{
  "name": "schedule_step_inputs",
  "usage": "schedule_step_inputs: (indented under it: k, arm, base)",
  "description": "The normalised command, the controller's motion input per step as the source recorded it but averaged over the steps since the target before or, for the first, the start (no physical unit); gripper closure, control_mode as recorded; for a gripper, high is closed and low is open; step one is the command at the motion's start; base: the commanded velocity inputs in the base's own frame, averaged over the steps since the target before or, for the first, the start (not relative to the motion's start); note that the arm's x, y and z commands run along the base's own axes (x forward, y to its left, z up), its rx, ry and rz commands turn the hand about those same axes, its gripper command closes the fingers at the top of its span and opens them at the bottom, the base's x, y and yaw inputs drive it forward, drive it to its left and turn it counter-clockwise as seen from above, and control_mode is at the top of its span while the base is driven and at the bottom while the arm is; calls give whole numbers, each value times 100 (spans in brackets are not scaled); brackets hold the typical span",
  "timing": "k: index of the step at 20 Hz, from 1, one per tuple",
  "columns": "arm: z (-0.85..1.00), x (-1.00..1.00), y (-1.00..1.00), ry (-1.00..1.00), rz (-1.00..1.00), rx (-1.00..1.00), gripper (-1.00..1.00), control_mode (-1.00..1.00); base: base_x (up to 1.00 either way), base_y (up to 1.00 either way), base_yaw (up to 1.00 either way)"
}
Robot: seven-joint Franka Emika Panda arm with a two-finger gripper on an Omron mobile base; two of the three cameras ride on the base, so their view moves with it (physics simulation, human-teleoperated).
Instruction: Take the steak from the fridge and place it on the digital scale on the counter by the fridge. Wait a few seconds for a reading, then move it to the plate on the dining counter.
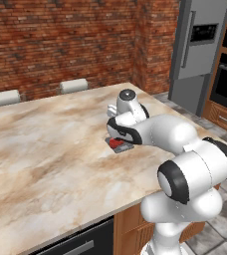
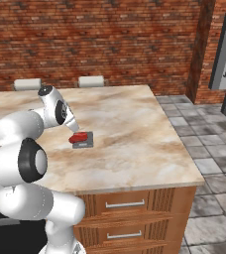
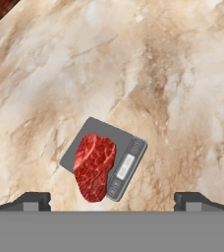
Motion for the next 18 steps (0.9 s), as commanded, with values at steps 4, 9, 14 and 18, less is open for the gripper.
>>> schedule_step_inputs:
  k: [4, 9, 14, 18]
  arm:
    - [0, 0, 0, 0, 0, 0, -100, -100]
    - [0, 0, 0, 0, 0, 0, -100, -100]
    - [0, 0, 0, 0, 0, 0, -100, -100]
    - [0, 0, 0, 0, 0, 0, -100, -100]
  base:
    - [0, 0, 0]
    - [0, 0, 0]
    - [0, 0, 0]
    - [0, 0, 0]
